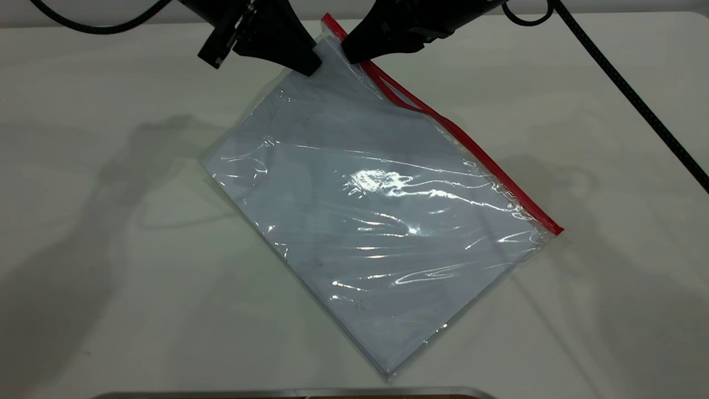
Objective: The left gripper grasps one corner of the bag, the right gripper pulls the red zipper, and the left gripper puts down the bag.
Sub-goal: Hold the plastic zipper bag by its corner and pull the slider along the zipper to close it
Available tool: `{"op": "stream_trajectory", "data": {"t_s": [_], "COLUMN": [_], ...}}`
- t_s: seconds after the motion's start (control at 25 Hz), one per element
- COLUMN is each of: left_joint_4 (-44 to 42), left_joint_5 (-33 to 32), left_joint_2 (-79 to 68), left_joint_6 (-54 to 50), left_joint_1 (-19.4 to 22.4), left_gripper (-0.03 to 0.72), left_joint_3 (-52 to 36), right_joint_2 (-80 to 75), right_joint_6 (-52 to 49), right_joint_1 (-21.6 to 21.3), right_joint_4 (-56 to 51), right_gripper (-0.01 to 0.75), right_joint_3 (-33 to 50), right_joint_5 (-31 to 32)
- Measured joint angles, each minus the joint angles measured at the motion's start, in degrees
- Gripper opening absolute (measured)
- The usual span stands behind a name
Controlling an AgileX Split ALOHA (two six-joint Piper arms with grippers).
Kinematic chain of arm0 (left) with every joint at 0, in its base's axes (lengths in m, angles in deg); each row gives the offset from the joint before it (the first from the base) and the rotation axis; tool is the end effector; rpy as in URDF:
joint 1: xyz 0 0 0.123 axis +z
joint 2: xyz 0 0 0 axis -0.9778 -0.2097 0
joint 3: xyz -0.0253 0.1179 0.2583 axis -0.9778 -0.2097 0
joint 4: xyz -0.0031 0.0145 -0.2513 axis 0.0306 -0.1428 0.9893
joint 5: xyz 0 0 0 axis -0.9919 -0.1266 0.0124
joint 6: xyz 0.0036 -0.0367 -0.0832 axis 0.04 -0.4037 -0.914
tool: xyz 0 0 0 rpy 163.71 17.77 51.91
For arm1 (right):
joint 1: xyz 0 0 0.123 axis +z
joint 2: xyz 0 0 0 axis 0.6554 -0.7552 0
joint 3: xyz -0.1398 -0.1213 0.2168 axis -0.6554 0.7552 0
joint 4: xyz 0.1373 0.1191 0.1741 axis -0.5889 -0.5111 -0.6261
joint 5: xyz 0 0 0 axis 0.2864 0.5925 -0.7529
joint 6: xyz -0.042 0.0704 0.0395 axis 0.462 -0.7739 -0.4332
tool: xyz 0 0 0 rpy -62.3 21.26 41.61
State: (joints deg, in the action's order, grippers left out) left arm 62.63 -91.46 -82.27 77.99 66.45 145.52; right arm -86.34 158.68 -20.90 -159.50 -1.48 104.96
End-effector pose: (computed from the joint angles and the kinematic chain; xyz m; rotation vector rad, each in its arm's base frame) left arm 0.4491 -0.1584 0.0900 1.8328 1.5671 -0.6879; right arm 0.3940 0.2035 0.1009 -1.0481 2.1146 0.8176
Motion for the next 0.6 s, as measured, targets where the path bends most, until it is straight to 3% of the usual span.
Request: {"op": "stream_trajectory", "data": {"t_s": [0.24,0.6], "left_joint_4": [0.0,0.0], "left_joint_5": [-0.1,0.4], "left_joint_2": [0.0,0.0], "left_joint_6": [0.0,-1.8], "left_joint_1": [0.0,-0.2], "left_gripper": [0.051,0.051], "left_joint_3": [0.0,0.0], "right_joint_2": [0.0,0.0], "right_joint_6": [-0.1,-6.0], "right_joint_1": [-0.1,-0.1], "right_joint_4": [1.5,7.1], "right_gripper": [0.047,0.036], "right_joint_3": [0.0,-0.2], "right_joint_5": [-0.1,-3.3]}}
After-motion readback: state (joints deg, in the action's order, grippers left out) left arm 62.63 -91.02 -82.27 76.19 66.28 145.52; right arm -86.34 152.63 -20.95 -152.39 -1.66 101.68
